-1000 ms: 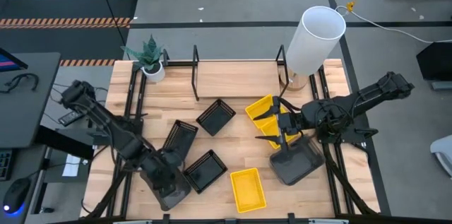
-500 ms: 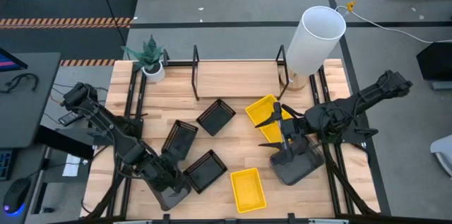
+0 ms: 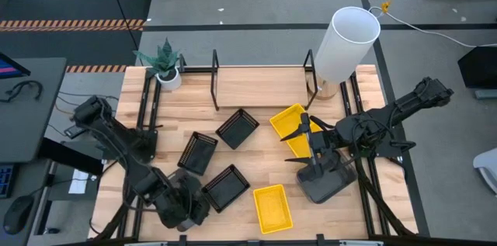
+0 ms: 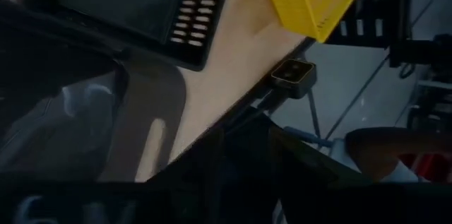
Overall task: Stack baskets on shelf by color
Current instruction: Stack the left black transparent bin on the stacked black transparent bins
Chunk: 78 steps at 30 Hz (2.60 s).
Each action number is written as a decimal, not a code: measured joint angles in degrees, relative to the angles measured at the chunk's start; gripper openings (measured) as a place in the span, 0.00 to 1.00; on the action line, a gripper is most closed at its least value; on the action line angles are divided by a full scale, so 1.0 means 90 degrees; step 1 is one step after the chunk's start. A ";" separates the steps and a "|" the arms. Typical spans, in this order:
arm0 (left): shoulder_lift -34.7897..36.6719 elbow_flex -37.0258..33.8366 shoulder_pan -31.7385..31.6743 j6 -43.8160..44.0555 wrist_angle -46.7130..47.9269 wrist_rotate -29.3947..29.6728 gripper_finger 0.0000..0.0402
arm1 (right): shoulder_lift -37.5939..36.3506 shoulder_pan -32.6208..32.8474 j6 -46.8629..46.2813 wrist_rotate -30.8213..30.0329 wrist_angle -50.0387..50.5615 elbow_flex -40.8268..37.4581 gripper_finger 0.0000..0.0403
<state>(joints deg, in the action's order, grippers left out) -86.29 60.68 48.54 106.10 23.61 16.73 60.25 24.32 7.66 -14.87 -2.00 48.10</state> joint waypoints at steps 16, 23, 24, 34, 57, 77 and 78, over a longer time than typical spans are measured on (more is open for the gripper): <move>-0.1284 0.2117 -0.0056 -0.0269 0.2030 -0.0307 0.29 | 0.0000 0.0002 -0.0017 0.0170 -0.0014 0.0000 0.70; -0.1452 0.2152 -0.0095 -0.0372 0.2041 -0.0673 0.30 | 0.0000 0.0000 -0.0017 0.0177 -0.0018 0.0000 0.70; -0.1454 0.2152 -0.0095 -0.0394 0.2040 -0.0671 0.30 | 0.0000 0.0000 -0.0018 0.0177 -0.0025 0.0000 0.70; -0.1466 0.2155 -0.0120 -0.0556 0.2221 -0.0649 0.37 | 0.0000 0.0000 -0.0019 0.0180 -0.0019 0.0000 0.70; -0.1652 0.2157 -0.0333 -0.1034 0.2527 -0.0986 0.48 | 0.0070 0.0000 -0.0049 0.0170 -0.0013 0.0000 0.70; -0.2581 0.2155 -0.0292 -0.1445 0.2878 -0.1785 0.33 | 0.0073 0.0000 -0.0054 0.0170 -0.0012 0.0002 0.70; -0.2628 0.2155 -0.0292 -0.1445 0.2869 -0.1875 0.31 | 0.0073 0.0000 -0.0054 0.0172 -0.0011 0.0002 0.70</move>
<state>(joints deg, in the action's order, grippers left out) -109.94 80.07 45.91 93.10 49.43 -0.14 60.90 24.32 7.18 -13.32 -2.10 48.12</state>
